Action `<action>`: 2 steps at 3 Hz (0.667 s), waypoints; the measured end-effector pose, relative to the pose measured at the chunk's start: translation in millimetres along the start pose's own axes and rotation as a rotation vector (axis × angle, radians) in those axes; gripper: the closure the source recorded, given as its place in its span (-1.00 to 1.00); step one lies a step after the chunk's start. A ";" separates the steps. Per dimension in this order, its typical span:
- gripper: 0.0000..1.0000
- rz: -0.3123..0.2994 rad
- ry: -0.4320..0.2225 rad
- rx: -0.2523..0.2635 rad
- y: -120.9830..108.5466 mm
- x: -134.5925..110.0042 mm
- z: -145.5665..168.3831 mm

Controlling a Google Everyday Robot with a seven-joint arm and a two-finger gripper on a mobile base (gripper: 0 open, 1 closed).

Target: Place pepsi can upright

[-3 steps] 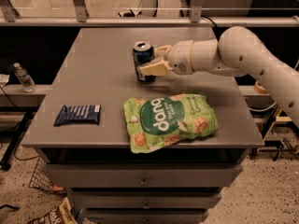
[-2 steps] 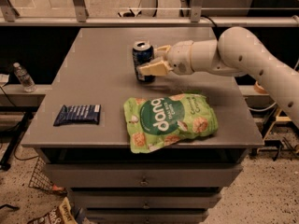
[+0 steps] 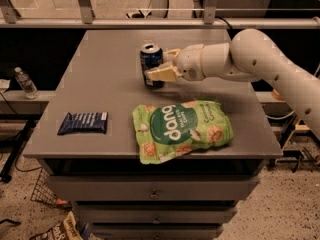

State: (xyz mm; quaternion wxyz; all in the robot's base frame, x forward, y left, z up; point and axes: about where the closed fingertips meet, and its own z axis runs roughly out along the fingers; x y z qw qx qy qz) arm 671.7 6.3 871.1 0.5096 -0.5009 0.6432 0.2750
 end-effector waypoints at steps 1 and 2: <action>-0.73 0.000 -0.001 -0.004 1.3 -0.5 2.2; -1.00 -0.001 -0.001 -0.009 2.8 -1.0 4.4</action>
Offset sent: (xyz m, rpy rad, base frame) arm -0.0004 0.0024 -0.0005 0.0003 0.0009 0.0039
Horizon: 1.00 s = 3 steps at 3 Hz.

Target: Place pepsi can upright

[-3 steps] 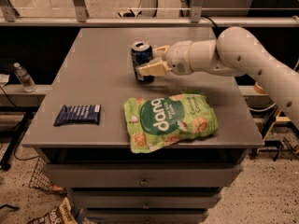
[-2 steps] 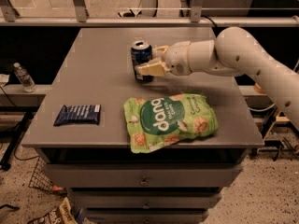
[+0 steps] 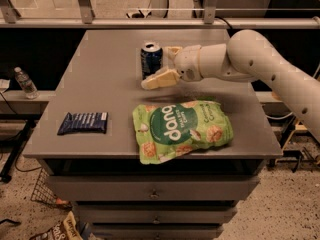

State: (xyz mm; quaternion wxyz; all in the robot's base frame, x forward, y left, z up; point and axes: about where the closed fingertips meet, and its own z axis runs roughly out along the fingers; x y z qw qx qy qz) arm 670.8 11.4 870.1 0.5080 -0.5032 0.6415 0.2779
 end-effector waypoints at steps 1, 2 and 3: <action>-1.00 -0.007 0.025 0.023 -5.1 -0.6 -6.5; -1.00 -0.026 0.113 0.091 -23.2 -4.3 -40.7; -1.00 -0.024 0.209 0.227 -42.4 -3.5 -99.1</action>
Offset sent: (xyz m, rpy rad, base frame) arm 0.0135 -0.1140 0.0491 -0.2564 -0.0294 -0.2303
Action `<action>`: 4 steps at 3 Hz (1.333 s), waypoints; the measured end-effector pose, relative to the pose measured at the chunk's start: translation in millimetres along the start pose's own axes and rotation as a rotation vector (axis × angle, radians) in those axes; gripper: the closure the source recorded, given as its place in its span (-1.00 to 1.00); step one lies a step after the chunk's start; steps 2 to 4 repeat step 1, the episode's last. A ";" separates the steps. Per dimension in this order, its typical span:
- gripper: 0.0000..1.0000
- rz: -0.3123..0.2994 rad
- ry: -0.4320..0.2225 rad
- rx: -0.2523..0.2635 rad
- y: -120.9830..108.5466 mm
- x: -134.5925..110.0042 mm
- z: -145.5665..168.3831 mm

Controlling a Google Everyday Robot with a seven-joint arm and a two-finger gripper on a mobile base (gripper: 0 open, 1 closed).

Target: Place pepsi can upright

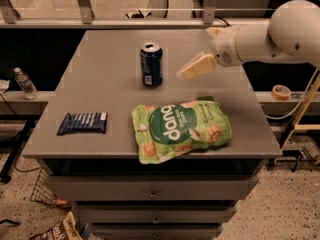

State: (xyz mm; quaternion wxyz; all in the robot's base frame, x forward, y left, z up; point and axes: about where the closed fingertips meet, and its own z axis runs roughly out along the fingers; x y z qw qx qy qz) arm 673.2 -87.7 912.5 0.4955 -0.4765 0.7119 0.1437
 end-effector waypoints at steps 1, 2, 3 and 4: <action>-1.00 0.042 0.024 0.142 -24.3 16.3 -53.7; -1.00 0.042 0.024 0.142 -24.3 16.3 -53.7; -1.00 0.042 0.024 0.142 -24.3 16.3 -53.7; -1.00 0.042 0.024 0.142 -24.3 16.3 -53.7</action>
Offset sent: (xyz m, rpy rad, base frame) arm 0.0000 0.0000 0.0000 0.0000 0.0000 0.0000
